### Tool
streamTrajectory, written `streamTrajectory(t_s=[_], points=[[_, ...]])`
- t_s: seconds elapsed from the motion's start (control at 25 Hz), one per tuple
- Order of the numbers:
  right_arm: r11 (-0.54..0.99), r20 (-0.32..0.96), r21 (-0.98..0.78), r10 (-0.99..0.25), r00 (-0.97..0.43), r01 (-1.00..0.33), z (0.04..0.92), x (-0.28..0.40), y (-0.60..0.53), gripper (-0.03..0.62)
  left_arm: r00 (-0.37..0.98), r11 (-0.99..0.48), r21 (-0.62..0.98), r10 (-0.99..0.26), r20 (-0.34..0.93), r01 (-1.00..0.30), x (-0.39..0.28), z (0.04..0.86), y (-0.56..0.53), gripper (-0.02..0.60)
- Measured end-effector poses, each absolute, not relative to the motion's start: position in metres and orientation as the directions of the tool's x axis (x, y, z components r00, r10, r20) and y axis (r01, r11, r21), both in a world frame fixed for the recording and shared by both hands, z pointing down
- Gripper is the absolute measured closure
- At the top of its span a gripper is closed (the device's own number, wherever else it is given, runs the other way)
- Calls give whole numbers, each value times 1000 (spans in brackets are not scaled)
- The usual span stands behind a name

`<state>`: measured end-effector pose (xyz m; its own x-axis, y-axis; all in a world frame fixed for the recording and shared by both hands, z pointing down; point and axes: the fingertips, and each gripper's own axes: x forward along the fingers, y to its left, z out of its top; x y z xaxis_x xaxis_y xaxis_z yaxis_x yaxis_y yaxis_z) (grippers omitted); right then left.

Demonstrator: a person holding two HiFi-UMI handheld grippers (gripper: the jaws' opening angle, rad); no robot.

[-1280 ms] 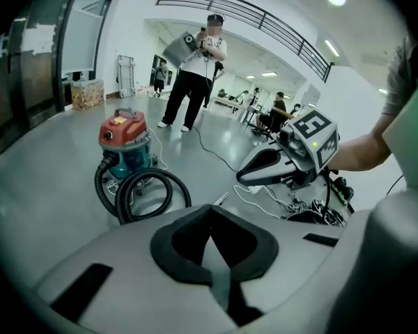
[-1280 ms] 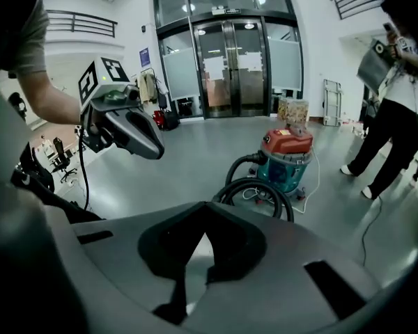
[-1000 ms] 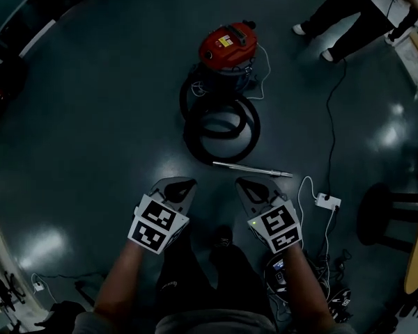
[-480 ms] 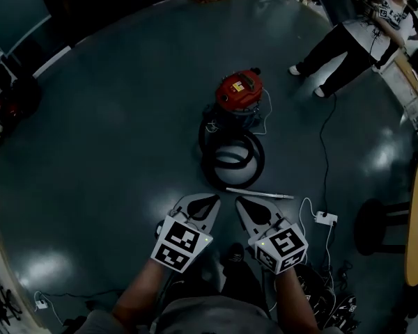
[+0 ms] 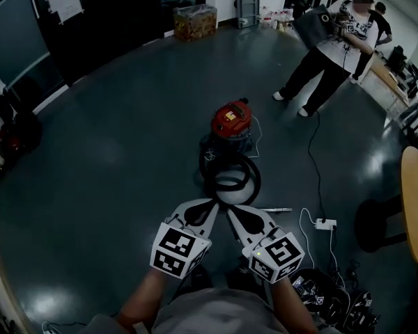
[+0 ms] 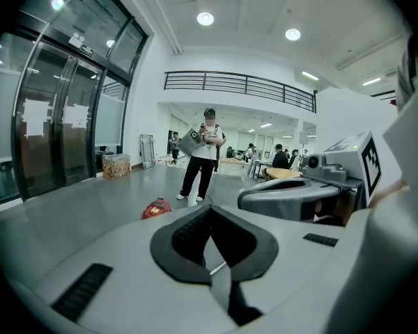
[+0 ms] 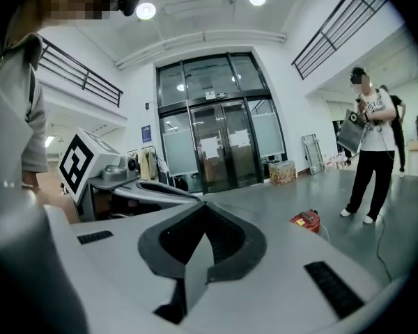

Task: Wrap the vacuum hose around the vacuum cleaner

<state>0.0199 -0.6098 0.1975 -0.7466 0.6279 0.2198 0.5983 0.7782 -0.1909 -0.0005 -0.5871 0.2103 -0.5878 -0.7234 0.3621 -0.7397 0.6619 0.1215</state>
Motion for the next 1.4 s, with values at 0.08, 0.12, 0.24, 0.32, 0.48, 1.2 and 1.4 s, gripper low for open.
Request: streamTrajectory(t_s=[0.08, 0.12, 0.24, 0.32, 0.48, 1.2, 1.4], points=[[786, 202, -163, 618, -759, 596, 183, 27, -606, 589, -597, 664, 112, -723, 349, -739, 9, 200, -581, 575], [790, 193, -158, 613, -766, 592, 177, 29, -605, 589, -599, 665, 110, -723, 343, -739, 13, 196, -578, 574], [796, 173, -152, 605, -777, 586, 165, 33, -600, 588, -599, 659, 108, -730, 330, -744, 22, 186, -574, 574], [791, 168, -149, 611, -773, 593, 161, 36, -596, 589, -598, 656, 107, -733, 325, -747, 27, 182, -573, 574], [785, 153, -143, 619, -770, 603, 153, 44, -594, 588, -604, 656, 88, -732, 314, -750, 37, 175, -570, 574], [760, 148, -136, 650, -746, 635, 149, 58, -597, 588, -619, 663, 85, -731, 287, -744, 50, 165, -578, 574], [758, 152, -120, 652, -743, 641, 149, 56, -596, 588, -621, 665, 87, -729, 289, -741, 47, 166, -577, 574]])
